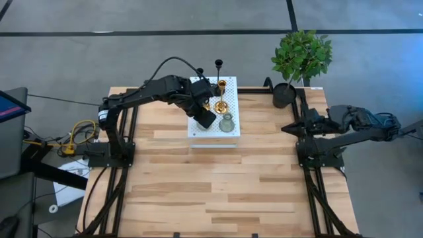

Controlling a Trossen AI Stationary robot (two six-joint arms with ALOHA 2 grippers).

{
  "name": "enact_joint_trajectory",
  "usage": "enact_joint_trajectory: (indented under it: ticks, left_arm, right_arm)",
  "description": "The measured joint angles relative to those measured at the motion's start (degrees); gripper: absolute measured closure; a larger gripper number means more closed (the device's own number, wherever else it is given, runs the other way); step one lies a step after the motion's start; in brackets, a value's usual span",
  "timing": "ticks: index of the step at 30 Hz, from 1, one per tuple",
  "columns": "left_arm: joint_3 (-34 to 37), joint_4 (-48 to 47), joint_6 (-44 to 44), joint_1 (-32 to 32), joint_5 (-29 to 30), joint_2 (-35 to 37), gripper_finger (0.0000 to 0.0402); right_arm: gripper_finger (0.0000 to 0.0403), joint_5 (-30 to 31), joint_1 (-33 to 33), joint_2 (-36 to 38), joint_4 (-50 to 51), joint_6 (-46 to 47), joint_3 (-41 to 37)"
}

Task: Pick & Place candle stick holders
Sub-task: Put the green glass candle holder aligned with the other green glass candle holder on the shelf, then return to Home Position

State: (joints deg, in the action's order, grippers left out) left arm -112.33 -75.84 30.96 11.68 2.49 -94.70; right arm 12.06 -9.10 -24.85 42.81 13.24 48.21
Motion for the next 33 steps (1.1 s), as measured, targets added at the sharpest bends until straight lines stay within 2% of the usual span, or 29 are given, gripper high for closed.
enact_joint_trajectory:
  ticks: [7, 12, 17, 24, 33]
  left_arm:
    - [1.5, 0.67, 1.04, 0.39, 0.4, 0.2, 0.0367]
    - [2.39, 2.09, 0.98, 1.23, 1.33, 0.17, 0.0318]
    - [2.47, 4.29, 0.81, 1.86, 1.34, 0.05, 0.0295]
    - [2.49, 4.31, 0.81, 1.95, 1.21, 0.13, 0.029]
    - [2.55, 4.29, 1.0, 1.84, -2.72, 1.75, 0.0288]
  right_arm:
    - [0.0403, 0.02, 0.0, 0.67, 0.02, -1.19, 0.0]
    - [0.0403, 0.02, 0.0, 0.67, 0.04, -1.19, 0.0]
    - [0.0403, 0.02, 0.0, 0.67, 0.07, -1.19, 0.0]
    - [0.0403, 0.02, 0.0, 0.67, 0.09, -1.19, 0.0]
    - [0.0403, 0.02, 0.0, 0.67, 0.09, -1.19, 0.0]
